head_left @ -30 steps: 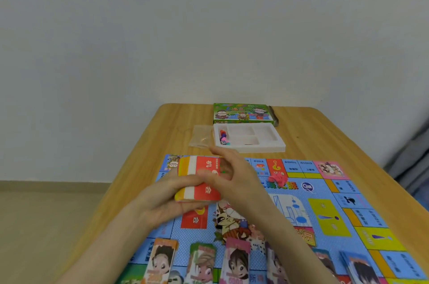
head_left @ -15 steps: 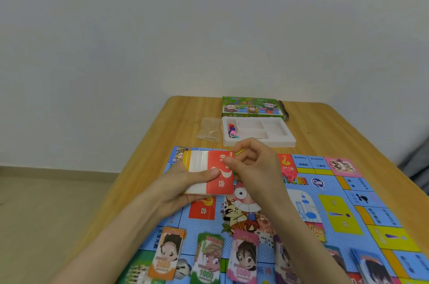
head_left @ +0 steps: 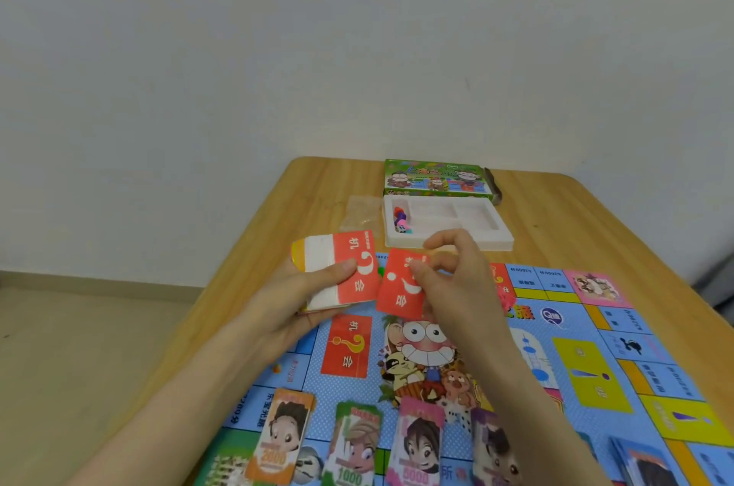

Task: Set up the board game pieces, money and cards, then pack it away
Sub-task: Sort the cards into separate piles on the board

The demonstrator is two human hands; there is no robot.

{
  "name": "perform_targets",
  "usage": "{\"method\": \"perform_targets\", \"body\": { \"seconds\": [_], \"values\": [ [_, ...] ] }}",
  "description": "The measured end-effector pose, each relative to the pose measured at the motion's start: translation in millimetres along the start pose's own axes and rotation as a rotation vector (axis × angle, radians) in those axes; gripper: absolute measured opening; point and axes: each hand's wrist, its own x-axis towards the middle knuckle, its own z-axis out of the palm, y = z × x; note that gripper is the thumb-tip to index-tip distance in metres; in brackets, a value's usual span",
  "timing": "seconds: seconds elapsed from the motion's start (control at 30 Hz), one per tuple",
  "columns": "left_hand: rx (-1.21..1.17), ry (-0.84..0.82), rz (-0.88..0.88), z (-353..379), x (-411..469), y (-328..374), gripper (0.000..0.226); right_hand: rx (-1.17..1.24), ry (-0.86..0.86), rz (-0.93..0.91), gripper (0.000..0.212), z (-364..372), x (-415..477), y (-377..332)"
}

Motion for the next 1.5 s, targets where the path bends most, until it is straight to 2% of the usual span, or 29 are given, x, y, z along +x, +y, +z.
{"method": "perform_targets", "body": {
  "seconds": [0.13, 0.23, 0.33, 0.4, 0.43, 0.63, 0.8, 0.87, 0.93, 1.0, 1.1, 1.27, 1.33, 1.43, 1.5],
  "values": [
    [-0.052, 0.079, 0.036, -4, 4, 1, 0.038, -0.235, -0.251, 0.012, 0.016, 8, 0, 3],
    [-0.087, 0.158, 0.036, -7, 8, 3, 0.026, -0.255, -0.314, 0.006, 0.019, 12, 0, 2],
    [-0.104, 0.188, 0.041, -7, 7, 5, 0.013, -0.386, -0.384, -0.053, 0.014, 17, -2, 4],
    [-0.083, 0.183, 0.047, -5, 6, 4, 0.012, -0.453, -0.445, -0.101, 0.007, 21, -6, 5],
    [-0.068, 0.176, 0.049, -5, 6, 4, 0.014, -0.482, -0.469, -0.121, 0.012, 22, -8, 6],
    [-0.030, 0.156, 0.050, -5, 5, 3, 0.024, -0.711, -0.492, -0.276, 0.033, 30, -13, 11],
    [-0.038, 0.149, 0.029, -4, 3, 4, 0.029, -0.841, -0.472, -0.305, 0.042, 29, -17, 18],
    [-0.039, 0.149, 0.017, -4, 2, 5, 0.026, -0.795, -0.412, -0.301, 0.034, 27, -16, 19],
    [-0.027, 0.141, 0.008, -5, 3, 5, 0.024, -0.590, -0.277, -0.269, 0.014, 24, -13, 15],
    [0.002, 0.122, -0.006, -5, 2, 4, 0.023, -0.344, -0.159, -0.195, 0.015, 21, -9, 10],
    [0.048, 0.047, -0.016, -1, -1, 2, 0.035, -0.094, -0.139, -0.101, 0.010, 21, -9, 2],
    [0.036, -0.021, 0.001, 5, -2, -2, 0.036, -0.057, -0.087, -0.157, 0.024, 24, -9, 6],
    [0.043, -0.034, 0.010, 4, -1, -2, 0.037, -0.049, -0.067, -0.165, 0.025, 22, -7, 6],
    [0.054, -0.059, 0.012, 1, -1, -2, 0.056, -0.047, -0.093, -0.149, 0.025, 22, -7, 5],
    [0.063, -0.058, 0.017, 0, -1, -2, 0.054, -0.034, -0.105, -0.131, 0.021, 23, -7, 4]
  ]
}}
